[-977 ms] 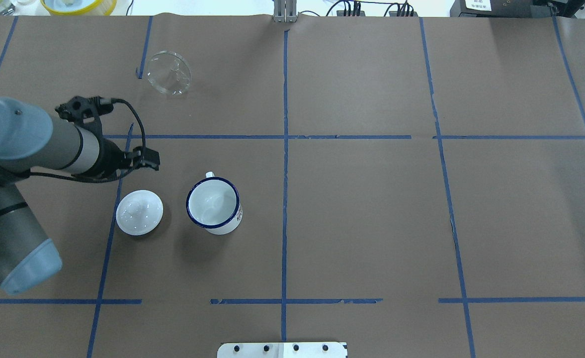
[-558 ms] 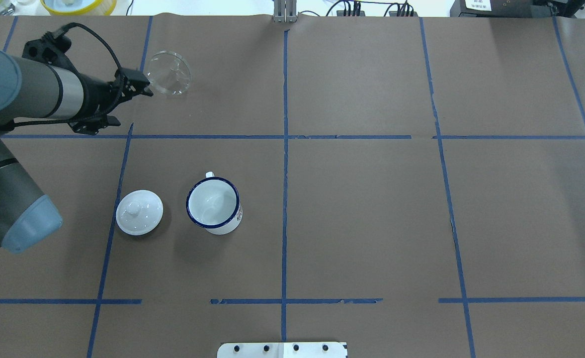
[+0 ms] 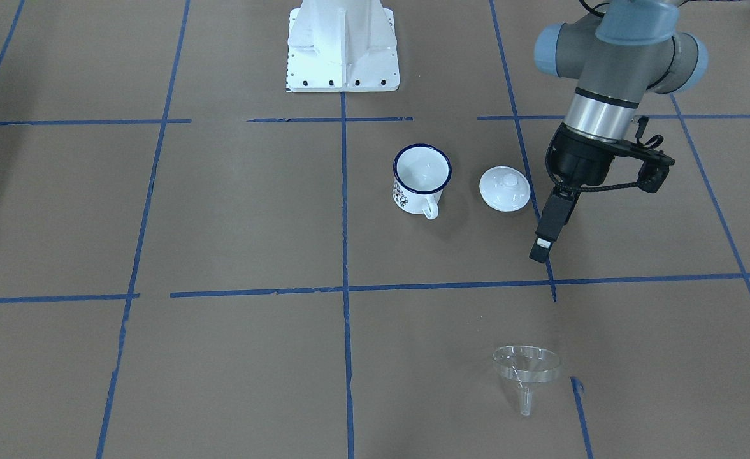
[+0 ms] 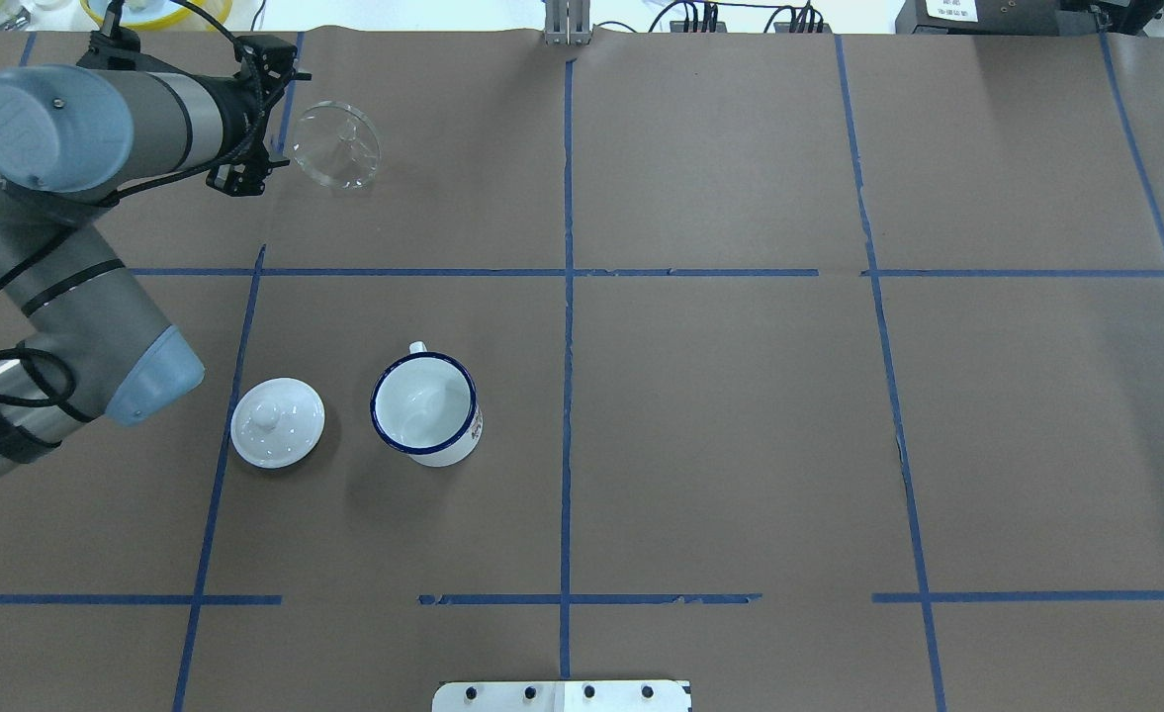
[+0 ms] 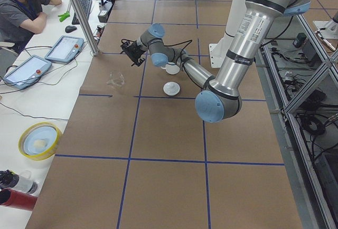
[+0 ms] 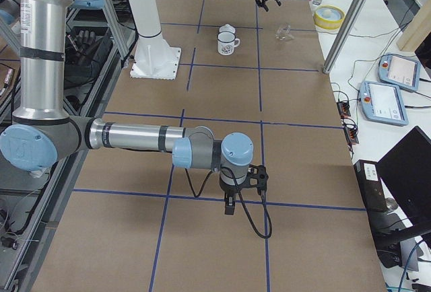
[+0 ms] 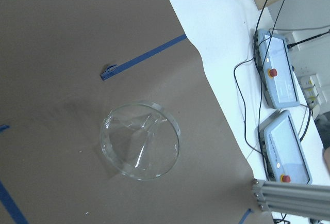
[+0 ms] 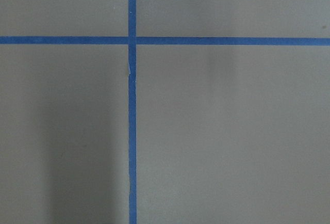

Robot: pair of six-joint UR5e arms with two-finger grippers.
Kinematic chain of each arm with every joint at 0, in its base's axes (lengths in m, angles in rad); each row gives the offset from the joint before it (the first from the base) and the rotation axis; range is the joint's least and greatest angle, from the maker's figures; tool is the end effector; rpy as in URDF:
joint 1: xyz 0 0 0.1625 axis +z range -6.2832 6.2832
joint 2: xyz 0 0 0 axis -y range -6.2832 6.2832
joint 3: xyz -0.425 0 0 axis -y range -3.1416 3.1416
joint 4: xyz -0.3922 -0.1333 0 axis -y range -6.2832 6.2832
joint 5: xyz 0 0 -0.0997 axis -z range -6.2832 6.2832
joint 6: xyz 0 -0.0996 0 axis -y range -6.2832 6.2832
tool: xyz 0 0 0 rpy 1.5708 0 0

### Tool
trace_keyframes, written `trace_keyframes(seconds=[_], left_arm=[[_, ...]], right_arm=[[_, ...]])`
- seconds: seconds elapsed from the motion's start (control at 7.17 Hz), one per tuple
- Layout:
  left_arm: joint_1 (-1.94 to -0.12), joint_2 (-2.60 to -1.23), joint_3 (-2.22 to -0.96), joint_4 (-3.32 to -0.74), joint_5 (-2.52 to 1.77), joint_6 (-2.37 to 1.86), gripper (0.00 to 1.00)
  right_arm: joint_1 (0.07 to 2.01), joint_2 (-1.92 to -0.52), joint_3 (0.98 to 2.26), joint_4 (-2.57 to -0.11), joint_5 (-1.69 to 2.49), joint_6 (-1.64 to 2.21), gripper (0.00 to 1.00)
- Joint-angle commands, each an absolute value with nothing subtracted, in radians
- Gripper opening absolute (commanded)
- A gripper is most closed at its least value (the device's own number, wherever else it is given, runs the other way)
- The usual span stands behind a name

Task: Place funnel on cup
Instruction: 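Open the left gripper and move it to the glass funnel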

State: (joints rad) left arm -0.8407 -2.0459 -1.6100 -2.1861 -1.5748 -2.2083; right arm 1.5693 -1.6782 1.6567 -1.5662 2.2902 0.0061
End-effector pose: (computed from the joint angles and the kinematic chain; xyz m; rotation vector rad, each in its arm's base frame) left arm 0.3468 -0.5867 0.2999 0.1207 1.2223 -1.3039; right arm 0.0670 -0.4451 0.6701 -0.0189 -0.7193 0.0105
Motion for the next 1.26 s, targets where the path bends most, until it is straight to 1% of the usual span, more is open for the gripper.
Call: trace_keyframes(seconds=[0.0,0.28,0.56,0.84,0.98,1.12], left_arm=[[-0.841,-2.140,-1.406,-2.300,-1.508,-2.266,1.00],[-0.838,-2.170,-1.291,-2.364,-1.496,-2.260,1.00],[-0.830,-2.247,-1.130,-2.417,-1.497,-2.253,1.00],[-0.821,-2.252,-1.121,-2.436,-1.496,-2.249,1.00],[-0.821,-2.253,-1.121,-2.439,-1.491,-2.250,0.90],[-0.822,-2.252,-1.121,-2.444,-1.490,-2.249,0.51]], right_arm=[[1.569,-1.678,1.657,-1.566,2.290,0.006,1.00],[1.569,-1.678,1.657,-1.566,2.290,0.006,1.00],[1.569,-1.678,1.657,-1.566,2.290,0.006,1.00],[1.569,-1.678,1.657,-1.566,2.290,0.006,1.00],[1.569,-1.678,1.657,-1.566,2.290,0.006,1.00],[1.569,-1.678,1.657,-1.566,2.290,0.006,1.00]])
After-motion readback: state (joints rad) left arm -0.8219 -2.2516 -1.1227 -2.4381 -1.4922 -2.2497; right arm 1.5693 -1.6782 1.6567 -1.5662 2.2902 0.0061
